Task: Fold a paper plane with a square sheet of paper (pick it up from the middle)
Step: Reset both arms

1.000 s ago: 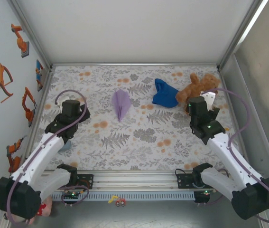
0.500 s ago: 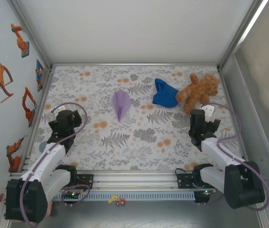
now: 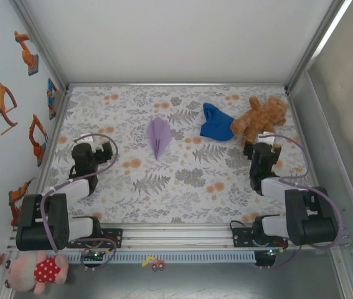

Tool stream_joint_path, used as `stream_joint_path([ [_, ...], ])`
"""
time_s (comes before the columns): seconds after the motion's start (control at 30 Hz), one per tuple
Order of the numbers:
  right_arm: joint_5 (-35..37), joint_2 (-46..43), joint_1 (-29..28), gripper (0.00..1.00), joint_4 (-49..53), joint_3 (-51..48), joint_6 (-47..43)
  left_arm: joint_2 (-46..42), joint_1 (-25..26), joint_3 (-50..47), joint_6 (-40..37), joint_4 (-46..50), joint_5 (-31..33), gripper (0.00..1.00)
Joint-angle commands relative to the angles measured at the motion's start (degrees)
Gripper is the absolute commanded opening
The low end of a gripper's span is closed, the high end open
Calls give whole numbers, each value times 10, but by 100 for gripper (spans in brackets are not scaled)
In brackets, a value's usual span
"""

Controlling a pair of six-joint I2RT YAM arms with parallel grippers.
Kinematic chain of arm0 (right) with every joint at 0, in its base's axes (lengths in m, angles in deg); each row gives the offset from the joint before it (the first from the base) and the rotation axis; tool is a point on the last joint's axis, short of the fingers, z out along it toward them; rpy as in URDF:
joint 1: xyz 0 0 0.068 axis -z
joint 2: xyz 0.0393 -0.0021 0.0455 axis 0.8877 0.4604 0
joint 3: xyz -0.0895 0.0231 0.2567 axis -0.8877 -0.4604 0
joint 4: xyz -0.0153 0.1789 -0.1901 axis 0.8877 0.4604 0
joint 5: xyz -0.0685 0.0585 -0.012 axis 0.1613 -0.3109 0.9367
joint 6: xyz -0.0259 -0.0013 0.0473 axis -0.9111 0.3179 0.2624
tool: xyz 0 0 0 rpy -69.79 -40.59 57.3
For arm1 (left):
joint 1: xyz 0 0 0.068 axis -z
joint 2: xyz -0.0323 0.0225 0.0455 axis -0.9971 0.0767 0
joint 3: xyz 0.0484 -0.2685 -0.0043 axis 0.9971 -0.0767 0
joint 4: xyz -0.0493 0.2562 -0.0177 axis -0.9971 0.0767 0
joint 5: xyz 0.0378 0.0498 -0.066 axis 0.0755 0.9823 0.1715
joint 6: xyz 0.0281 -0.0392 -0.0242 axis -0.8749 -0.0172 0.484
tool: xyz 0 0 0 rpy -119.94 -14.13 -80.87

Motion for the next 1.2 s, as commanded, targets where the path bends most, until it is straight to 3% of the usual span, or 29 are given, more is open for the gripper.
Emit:
stream_joint_path([
  [0.0,-49,8,11,88,-55,1,-23,30,-7,23,-25,-65,-50,96],
  [0.07,-61,13,15,88,-57,5,-28,48,-12,44,-31,-45,-58,96],
  [0.3,-103,99,44,88,-131,13,-30,142,-30,55,-30,-119,-81,96],
  [0.57,-126,140,54,89,-161,18,-25,150,-14,57,-43,-120,-53,96],
  [0.63,-120,138,57,99,-140,28,-18,150,-13,58,-43,-120,-53,96],
  [1.17,-137,138,67,99,-128,33,-11,151,-10,55,-45,-126,-46,96],
])
